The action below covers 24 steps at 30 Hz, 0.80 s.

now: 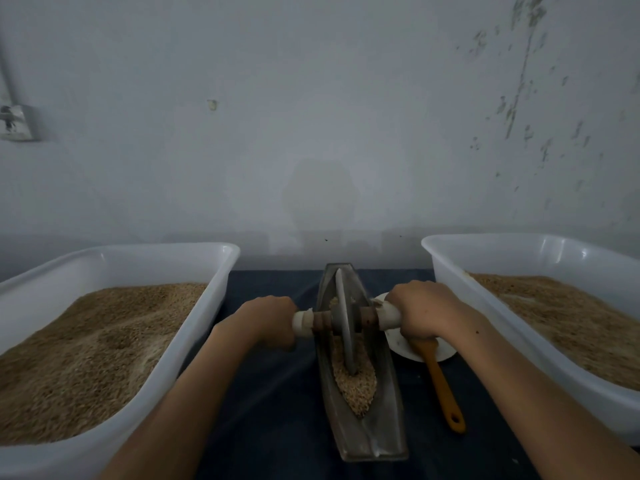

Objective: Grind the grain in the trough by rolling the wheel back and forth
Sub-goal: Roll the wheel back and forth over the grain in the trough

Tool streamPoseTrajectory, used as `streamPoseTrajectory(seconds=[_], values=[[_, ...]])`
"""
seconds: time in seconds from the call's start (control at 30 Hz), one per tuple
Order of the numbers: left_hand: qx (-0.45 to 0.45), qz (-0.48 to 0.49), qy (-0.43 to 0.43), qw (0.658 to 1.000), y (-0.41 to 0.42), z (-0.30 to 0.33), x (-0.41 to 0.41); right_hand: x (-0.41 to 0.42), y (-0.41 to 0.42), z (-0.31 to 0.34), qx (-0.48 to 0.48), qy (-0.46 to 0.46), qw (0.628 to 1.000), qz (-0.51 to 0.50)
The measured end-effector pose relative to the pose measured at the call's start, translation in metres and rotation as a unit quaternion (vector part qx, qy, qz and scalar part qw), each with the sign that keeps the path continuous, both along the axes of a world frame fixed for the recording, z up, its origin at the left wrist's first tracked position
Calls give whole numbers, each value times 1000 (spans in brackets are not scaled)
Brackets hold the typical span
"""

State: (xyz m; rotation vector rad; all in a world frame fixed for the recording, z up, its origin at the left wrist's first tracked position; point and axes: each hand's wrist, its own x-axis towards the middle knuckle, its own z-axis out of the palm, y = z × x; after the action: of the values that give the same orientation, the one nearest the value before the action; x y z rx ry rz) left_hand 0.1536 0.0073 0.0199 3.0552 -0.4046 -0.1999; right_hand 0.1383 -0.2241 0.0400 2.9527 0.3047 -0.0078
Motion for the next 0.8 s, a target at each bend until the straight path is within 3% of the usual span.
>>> streamPoseTrajectory(seconds=[0.3,0.4,0.63,0.73,0.8], values=[[-6,2,-206,979,-1,-13,7,8,-4,-29,48,-226,973,28],[-3,-3,-198,980,0,-13,7,6,-3,-24,49,-190,980,21],[0,-13,-1,1000,2,1,5,2,-3,-2,22,10,1000,-5],[10,-13,-38,999,-1,0,5,4,-6,-2,40,35,999,-10],[10,-12,-80,997,-1,-2,5,5,-7,-7,48,5,999,-4]])
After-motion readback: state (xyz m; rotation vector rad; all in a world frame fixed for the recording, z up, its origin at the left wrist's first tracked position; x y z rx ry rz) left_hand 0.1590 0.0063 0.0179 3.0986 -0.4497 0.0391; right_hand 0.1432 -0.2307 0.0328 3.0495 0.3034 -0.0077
